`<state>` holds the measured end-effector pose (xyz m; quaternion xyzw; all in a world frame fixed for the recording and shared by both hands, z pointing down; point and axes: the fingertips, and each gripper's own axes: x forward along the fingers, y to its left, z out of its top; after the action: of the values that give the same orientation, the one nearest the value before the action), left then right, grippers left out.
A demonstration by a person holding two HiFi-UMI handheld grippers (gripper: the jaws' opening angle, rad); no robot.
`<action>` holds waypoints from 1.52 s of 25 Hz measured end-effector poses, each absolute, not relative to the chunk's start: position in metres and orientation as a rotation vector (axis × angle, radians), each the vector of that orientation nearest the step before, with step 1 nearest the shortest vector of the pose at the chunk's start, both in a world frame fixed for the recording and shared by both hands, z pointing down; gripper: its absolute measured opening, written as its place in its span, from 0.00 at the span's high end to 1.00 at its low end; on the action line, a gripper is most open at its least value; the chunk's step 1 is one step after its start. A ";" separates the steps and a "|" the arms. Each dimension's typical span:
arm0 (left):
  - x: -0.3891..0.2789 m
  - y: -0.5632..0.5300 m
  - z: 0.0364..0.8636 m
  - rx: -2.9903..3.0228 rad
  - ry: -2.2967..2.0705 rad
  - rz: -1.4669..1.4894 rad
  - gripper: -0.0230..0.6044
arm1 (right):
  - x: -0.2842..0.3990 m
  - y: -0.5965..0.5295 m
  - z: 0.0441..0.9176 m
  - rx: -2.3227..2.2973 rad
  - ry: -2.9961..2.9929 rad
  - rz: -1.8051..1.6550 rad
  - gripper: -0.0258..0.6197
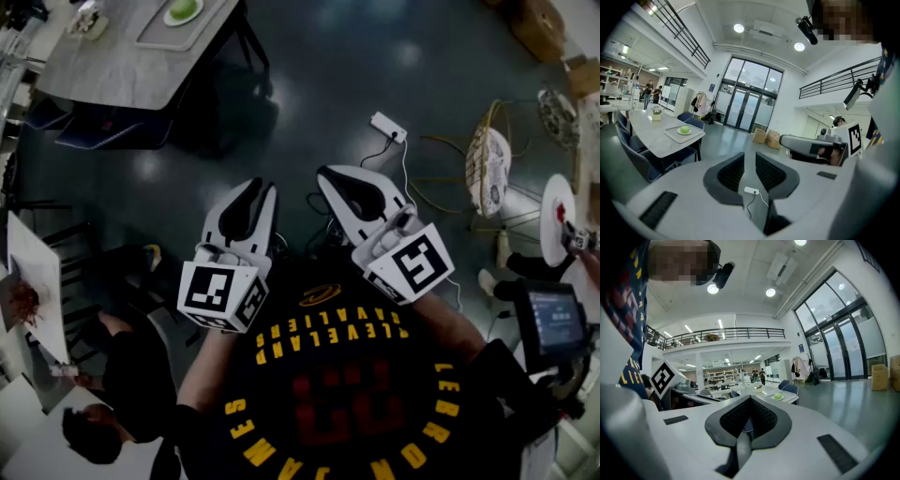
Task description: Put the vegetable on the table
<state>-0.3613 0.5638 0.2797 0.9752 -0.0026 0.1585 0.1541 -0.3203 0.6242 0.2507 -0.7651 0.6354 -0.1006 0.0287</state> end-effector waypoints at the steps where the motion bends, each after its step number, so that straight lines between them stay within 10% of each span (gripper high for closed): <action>1: -0.360 0.565 0.280 2.796 -0.009 0.454 0.84 | -0.320 0.625 0.250 -2.350 1.964 -0.305 0.95; 38: -0.228 0.497 0.276 2.781 -0.057 0.345 0.84 | -0.178 0.554 0.268 -2.334 1.926 -0.440 0.95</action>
<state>-0.2281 0.4970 0.2761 0.9780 -0.0199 0.1212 0.1685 -0.1785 0.5544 0.2676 -0.7626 0.6292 -0.1439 0.0421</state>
